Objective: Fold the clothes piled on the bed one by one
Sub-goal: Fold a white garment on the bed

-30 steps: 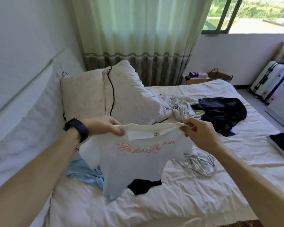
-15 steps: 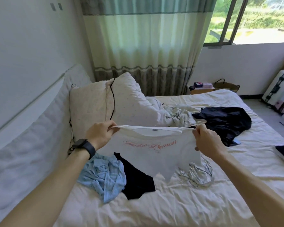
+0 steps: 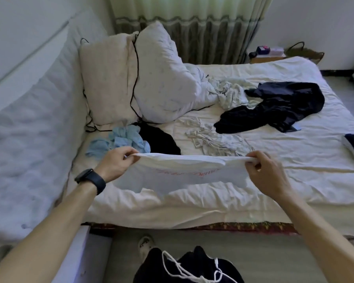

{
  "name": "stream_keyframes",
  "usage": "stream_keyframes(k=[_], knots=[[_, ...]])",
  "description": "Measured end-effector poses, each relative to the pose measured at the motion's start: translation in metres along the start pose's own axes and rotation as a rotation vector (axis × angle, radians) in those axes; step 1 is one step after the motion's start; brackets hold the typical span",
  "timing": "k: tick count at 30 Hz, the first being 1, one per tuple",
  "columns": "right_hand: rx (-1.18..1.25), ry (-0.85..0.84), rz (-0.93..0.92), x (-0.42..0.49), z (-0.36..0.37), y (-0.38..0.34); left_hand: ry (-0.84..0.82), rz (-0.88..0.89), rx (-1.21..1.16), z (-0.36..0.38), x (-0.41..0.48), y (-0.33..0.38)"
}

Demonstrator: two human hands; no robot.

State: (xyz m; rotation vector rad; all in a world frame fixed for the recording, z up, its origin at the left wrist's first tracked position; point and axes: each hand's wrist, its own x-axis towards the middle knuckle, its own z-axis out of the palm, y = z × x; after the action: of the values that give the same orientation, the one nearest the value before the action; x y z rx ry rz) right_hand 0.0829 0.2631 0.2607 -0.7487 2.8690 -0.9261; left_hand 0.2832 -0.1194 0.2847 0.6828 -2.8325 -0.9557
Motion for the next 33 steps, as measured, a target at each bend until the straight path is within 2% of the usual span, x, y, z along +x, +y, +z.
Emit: stream_keyframes(k=[2, 6, 13, 17, 23, 30, 33], knots=[[0.021, 0.066, -0.013, -0.018, 0.004, 0.012, 0.065, -0.018, -0.013, 0.008, -0.012, -0.006], [0.048, 0.155, 0.021, -0.018, 0.012, 0.024, 0.178, 0.060, -0.004, 0.016, -0.017, -0.016], [0.082, 0.074, 0.143, 0.075, 0.060, 0.024, 0.152, -0.107, 0.034, 0.029, 0.076, -0.045], [0.039, -0.013, 0.234, 0.150, 0.117, 0.038, 0.064, -0.179, 0.066, 0.057, 0.166, -0.079], [-0.088, -0.196, 0.364, 0.255, 0.243, 0.090, -0.079, -0.271, 0.118, 0.149, 0.301, -0.162], [-0.425, -0.331, 0.345, 0.326, 0.372, 0.150, -0.195, -0.329, 0.250, 0.271, 0.405, -0.247], [-0.441, -0.368, 0.310, 0.336, 0.402, 0.160, -0.272, -0.315, 0.222, 0.300, 0.415, -0.270]])
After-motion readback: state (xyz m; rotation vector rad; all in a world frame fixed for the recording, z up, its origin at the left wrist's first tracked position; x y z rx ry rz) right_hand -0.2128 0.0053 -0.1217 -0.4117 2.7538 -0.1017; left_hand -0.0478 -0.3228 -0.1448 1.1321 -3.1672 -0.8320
